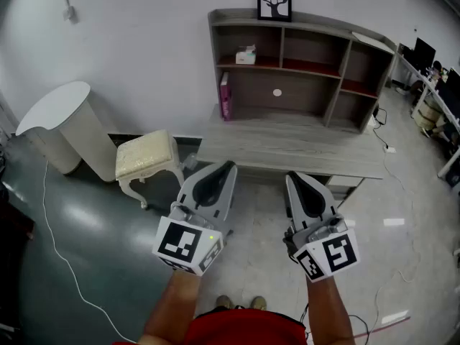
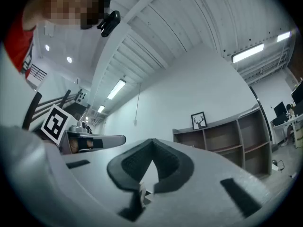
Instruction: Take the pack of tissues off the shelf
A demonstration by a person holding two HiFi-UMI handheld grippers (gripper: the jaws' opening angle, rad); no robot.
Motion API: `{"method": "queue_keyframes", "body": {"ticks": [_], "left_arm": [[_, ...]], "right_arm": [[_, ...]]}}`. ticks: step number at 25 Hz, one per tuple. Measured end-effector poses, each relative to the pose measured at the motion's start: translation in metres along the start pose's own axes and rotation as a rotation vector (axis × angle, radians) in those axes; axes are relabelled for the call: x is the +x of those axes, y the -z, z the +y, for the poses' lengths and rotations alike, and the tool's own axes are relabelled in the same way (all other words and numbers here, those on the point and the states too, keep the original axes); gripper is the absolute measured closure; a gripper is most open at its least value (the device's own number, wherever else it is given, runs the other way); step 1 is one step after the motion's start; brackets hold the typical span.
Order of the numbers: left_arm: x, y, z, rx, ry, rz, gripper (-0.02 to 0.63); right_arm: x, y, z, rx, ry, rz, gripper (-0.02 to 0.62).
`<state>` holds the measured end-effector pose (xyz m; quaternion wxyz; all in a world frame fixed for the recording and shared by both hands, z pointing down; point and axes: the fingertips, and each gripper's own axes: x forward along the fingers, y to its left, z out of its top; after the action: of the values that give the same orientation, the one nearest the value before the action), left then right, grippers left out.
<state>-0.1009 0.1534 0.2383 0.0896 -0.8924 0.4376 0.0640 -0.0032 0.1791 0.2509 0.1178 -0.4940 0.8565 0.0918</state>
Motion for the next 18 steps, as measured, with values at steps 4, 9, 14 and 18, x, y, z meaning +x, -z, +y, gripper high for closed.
{"method": "queue_keyframes", "body": {"ticks": [4,9,14,18], "left_arm": [[0.005,0.002,-0.007,0.001,-0.004,0.000,0.595],[0.015,0.002,-0.016,0.000,-0.017,-0.002,0.594],[0.032,0.003,-0.027,0.012,-0.038,-0.011,0.594],[0.044,0.001,-0.035,0.026,-0.052,-0.017,0.594]], "right_arm": [[-0.003,0.003,-0.002,0.010,-0.032,0.008,0.591],[-0.010,0.003,-0.011,0.012,-0.051,0.004,0.591],[-0.023,0.001,-0.035,0.013,-0.060,-0.008,0.591],[-0.032,0.000,-0.059,0.011,-0.049,-0.015,0.591]]}}
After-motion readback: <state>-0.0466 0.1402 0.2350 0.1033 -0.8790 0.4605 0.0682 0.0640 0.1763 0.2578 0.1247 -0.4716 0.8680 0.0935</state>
